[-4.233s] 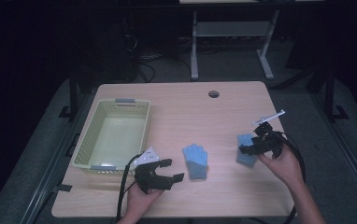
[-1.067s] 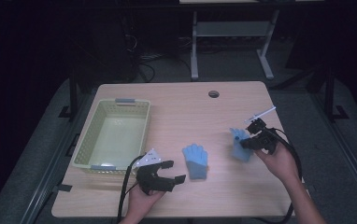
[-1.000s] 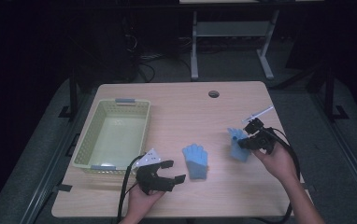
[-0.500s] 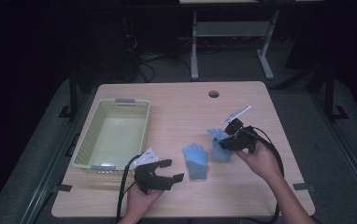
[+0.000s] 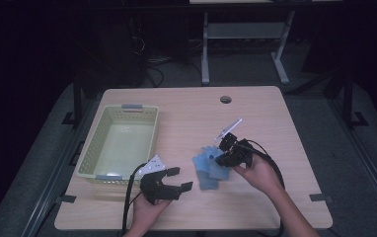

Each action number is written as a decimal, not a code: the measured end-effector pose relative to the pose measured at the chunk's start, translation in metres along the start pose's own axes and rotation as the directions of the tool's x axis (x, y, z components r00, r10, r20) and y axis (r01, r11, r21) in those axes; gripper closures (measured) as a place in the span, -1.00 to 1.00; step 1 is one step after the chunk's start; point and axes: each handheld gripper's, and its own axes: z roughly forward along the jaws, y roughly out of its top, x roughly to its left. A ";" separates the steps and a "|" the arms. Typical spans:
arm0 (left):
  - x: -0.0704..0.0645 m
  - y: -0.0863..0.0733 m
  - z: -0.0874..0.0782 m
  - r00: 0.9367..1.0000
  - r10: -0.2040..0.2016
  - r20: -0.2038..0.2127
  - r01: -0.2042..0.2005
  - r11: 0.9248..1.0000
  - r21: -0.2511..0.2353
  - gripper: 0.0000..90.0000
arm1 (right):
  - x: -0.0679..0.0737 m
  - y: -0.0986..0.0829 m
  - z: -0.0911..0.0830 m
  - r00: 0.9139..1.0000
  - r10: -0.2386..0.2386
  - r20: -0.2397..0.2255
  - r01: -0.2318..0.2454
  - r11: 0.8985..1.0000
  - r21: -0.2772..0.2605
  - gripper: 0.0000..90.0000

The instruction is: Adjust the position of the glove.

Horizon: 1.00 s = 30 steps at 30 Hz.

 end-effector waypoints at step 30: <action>0.002 0.000 -0.001 1.000 -0.015 0.008 0.015 1.000 -0.014 -0.51 | 0.015 0.011 0.047 0.998 -0.037 -0.056 0.043 0.993 0.108 0.77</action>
